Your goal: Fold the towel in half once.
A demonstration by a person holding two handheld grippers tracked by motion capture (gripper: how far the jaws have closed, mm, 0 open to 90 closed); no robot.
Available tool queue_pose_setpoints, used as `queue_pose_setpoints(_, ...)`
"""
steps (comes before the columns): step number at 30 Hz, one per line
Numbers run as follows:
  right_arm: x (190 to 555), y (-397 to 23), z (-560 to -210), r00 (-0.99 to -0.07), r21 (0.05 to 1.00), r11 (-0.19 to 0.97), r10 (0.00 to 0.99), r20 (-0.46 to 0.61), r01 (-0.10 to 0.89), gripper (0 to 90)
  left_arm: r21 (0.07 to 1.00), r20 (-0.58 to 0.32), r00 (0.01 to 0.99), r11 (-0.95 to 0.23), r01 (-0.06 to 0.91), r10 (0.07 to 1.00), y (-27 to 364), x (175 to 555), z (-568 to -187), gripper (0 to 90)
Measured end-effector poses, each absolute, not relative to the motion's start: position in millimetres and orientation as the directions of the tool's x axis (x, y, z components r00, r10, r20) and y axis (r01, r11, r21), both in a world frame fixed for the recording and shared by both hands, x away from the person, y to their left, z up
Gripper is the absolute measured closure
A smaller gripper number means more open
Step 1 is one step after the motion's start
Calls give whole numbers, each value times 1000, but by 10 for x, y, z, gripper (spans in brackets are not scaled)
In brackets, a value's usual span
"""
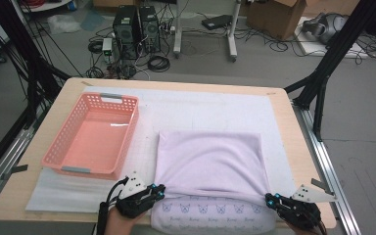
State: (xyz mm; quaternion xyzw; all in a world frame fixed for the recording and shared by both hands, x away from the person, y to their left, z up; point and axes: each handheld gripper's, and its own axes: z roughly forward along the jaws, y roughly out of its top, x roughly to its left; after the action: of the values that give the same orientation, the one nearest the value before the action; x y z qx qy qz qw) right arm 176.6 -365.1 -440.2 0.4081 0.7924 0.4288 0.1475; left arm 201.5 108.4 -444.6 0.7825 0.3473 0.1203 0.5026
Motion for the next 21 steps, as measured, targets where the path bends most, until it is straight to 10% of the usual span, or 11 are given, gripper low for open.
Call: queue_pose_setpoints(21,1283,-3763,-4369,-632,784,302,761,145,543,857,869,-199,778,-260,421,595,1181,1600,-4403,840)
